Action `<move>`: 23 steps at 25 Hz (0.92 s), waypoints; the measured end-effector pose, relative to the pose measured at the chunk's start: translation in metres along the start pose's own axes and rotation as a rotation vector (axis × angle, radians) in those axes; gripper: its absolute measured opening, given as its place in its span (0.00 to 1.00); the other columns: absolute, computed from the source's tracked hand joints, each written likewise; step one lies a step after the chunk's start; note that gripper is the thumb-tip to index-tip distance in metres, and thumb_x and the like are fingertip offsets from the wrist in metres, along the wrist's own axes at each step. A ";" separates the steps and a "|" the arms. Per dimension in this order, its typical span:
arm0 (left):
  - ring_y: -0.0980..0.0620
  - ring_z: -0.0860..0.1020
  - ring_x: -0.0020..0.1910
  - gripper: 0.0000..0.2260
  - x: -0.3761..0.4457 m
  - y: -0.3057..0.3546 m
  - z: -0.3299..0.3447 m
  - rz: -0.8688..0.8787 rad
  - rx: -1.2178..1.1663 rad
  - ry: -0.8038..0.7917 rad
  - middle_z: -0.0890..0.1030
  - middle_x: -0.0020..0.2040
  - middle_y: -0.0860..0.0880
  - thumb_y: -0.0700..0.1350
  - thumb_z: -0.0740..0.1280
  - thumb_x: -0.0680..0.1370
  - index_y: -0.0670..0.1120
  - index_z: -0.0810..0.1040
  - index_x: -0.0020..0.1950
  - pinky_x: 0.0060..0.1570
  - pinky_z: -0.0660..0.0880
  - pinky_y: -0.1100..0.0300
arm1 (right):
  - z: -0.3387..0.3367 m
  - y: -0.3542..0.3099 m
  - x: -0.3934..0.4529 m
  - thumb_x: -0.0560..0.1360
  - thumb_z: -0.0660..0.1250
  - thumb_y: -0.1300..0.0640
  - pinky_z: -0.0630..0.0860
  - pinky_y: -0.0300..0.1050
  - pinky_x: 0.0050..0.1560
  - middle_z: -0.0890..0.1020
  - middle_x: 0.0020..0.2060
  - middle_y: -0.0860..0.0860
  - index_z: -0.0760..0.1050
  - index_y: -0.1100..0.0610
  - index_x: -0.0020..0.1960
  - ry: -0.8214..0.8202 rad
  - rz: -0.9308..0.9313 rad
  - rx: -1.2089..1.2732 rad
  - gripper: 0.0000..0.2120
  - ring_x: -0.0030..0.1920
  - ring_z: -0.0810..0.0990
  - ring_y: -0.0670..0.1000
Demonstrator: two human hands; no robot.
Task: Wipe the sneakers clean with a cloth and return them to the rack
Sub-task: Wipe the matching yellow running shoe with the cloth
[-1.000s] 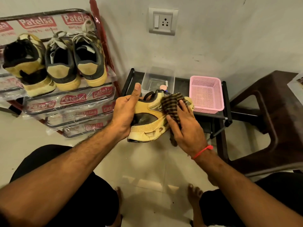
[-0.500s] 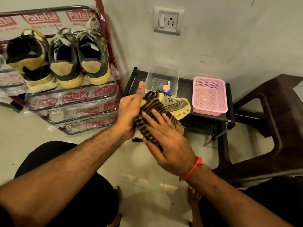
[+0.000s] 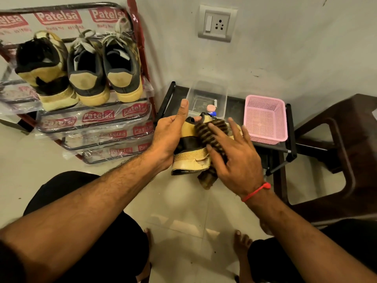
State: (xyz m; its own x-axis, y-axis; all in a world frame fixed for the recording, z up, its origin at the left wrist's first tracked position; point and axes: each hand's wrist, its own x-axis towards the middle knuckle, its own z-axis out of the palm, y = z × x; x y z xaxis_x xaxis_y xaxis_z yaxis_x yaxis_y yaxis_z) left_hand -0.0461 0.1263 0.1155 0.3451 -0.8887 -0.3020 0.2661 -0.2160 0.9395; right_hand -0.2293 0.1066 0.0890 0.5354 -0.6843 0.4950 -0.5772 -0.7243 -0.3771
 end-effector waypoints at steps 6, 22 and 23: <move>0.51 0.80 0.36 0.25 -0.001 0.005 0.002 -0.013 0.018 0.017 0.82 0.35 0.46 0.65 0.65 0.78 0.47 0.84 0.35 0.44 0.81 0.55 | 0.002 -0.025 -0.011 0.81 0.62 0.49 0.57 0.66 0.76 0.74 0.71 0.48 0.75 0.54 0.70 -0.079 -0.263 0.053 0.20 0.78 0.62 0.56; 0.42 0.77 0.45 0.48 0.002 0.001 -0.004 -0.024 -0.004 -0.076 0.78 0.45 0.38 0.78 0.69 0.62 0.31 0.79 0.49 0.57 0.78 0.41 | 0.003 -0.033 -0.011 0.82 0.62 0.51 0.58 0.61 0.78 0.70 0.74 0.52 0.70 0.58 0.74 -0.099 -0.223 0.094 0.23 0.79 0.61 0.55; 0.42 0.78 0.44 0.42 0.001 0.002 -0.003 -0.024 -0.010 -0.078 0.78 0.41 0.39 0.77 0.69 0.64 0.34 0.79 0.43 0.56 0.78 0.42 | 0.001 -0.023 -0.007 0.82 0.61 0.50 0.58 0.61 0.78 0.70 0.75 0.52 0.69 0.58 0.74 -0.103 -0.216 0.069 0.23 0.78 0.62 0.54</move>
State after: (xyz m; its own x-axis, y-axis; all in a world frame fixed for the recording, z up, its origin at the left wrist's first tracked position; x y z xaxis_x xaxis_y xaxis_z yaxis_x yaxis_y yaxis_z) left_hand -0.0423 0.1265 0.1163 0.2671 -0.9122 -0.3107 0.2822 -0.2342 0.9303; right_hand -0.2194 0.1276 0.0938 0.7039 -0.5155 0.4886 -0.4010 -0.8562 -0.3257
